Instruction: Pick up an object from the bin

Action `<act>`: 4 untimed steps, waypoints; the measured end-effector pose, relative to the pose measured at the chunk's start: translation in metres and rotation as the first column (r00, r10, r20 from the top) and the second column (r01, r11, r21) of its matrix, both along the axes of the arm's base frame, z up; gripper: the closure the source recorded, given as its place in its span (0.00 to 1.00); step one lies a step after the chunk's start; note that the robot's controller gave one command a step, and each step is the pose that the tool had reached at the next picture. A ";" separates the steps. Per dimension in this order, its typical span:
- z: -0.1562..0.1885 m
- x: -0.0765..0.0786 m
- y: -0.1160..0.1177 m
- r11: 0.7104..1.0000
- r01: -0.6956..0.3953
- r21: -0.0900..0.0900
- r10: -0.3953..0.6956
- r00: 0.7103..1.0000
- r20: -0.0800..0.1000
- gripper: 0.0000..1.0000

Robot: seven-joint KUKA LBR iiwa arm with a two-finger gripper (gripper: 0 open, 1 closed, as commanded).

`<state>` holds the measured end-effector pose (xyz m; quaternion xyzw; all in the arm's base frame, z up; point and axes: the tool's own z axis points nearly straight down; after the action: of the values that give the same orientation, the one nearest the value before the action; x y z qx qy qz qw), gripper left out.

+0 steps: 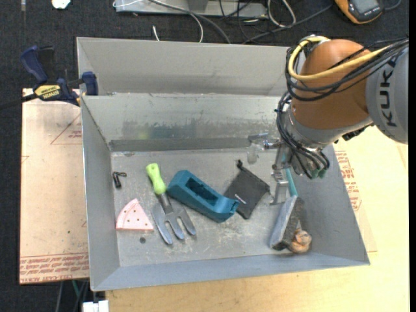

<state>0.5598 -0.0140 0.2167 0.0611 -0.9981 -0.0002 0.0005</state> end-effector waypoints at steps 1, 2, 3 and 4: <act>0.000 0.000 0.000 1.000 0.000 0.000 0.000 1.000 0.000 0.00; -0.059 0.029 0.020 0.998 0.063 0.002 -0.063 0.998 0.008 0.00; -0.123 0.017 0.021 0.994 0.112 -0.004 -0.112 0.994 -0.003 0.00; -0.127 0.017 0.043 0.995 0.099 -0.015 -0.099 0.995 0.008 0.00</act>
Offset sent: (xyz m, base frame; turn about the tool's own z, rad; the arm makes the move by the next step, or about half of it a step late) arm 0.0310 0.0216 -0.0693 0.0713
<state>0.5768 0.0288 0.0898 0.0113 -0.9999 0.0075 -0.0027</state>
